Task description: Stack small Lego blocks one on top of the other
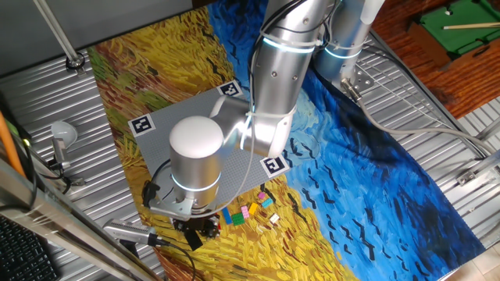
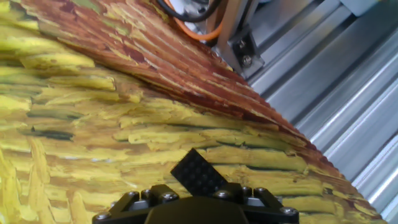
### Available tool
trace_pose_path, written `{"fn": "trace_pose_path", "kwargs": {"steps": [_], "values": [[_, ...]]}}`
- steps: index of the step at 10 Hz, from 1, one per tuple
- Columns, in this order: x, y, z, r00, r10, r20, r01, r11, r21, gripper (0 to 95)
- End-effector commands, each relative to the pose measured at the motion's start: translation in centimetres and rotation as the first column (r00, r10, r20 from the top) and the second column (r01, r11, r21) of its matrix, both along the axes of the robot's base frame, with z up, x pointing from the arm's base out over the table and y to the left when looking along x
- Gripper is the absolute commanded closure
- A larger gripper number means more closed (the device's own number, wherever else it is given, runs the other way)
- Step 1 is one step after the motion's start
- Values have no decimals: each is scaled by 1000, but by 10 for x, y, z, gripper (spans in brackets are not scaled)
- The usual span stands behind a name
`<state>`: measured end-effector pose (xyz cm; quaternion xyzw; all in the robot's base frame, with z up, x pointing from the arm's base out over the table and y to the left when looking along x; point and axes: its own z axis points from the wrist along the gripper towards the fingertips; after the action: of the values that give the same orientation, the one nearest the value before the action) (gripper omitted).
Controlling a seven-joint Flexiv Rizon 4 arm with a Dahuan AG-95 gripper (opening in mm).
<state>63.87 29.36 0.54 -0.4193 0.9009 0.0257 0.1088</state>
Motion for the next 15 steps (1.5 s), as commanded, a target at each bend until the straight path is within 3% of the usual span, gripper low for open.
{"fn": "trace_pose_path", "kwargs": {"steps": [1,15], "values": [[-3,0,0,1000,-3,1,3,1000,1,380],[-46,9,-1,999,-41,6,40,999,10,380]]}}
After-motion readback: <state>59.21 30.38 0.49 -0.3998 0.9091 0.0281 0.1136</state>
